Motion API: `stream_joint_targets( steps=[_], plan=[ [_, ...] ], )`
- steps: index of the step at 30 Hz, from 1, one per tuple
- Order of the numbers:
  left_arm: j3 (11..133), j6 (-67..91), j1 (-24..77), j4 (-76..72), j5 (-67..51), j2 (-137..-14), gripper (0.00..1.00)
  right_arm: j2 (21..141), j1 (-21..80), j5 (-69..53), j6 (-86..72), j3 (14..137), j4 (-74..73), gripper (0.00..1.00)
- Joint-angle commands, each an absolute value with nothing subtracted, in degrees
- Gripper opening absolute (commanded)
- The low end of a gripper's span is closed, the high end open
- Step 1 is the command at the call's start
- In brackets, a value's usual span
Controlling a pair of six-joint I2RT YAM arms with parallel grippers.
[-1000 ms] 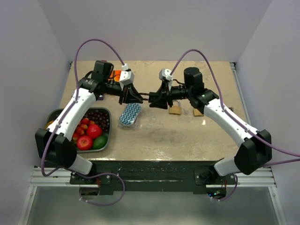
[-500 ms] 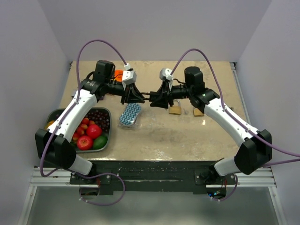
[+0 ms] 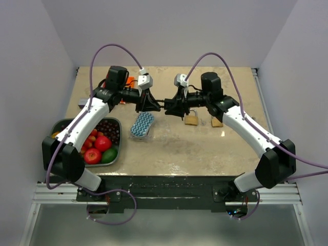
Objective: Lock with the key
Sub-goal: Lock the lock.
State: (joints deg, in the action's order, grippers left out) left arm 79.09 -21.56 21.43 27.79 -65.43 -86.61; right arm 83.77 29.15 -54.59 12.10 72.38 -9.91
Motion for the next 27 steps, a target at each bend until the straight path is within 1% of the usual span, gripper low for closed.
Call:
stream_joint_targets(
  steps=[1,5,7,15,18,21,27],
  plan=[
    [80.9,-17.8,33.0,12.1,-71.9,-89.8,0.0,86.1,36.9,-58.0,11.1,77.0,1.9,0.0],
    [81.0,-15.1,34.5,8.8,-72.3,-90.3,0.0,86.9,36.9,-58.4,11.0,76.9,1.7,0.0],
    [80.9,-14.3,35.2,7.6,-72.4,-90.4,0.0,87.4,37.0,-59.2,9.4,76.7,3.9,0.0],
    [80.4,-15.4,36.8,6.7,-74.2,-90.0,0.0,92.0,37.3,-62.7,11.1,80.2,3.9,0.0],
    [80.3,-15.3,36.9,6.5,-75.3,-90.2,0.0,93.0,37.4,-64.1,10.4,80.9,6.3,0.0],
    [79.7,-15.6,37.0,5.2,-77.0,-90.1,0.0,93.5,38.1,-66.2,10.5,81.6,8.6,0.0],
    [79.7,-17.5,37.2,4.0,-80.2,-90.7,0.0,92.3,40.3,-69.2,13.4,80.2,8.0,0.0]
  ],
)
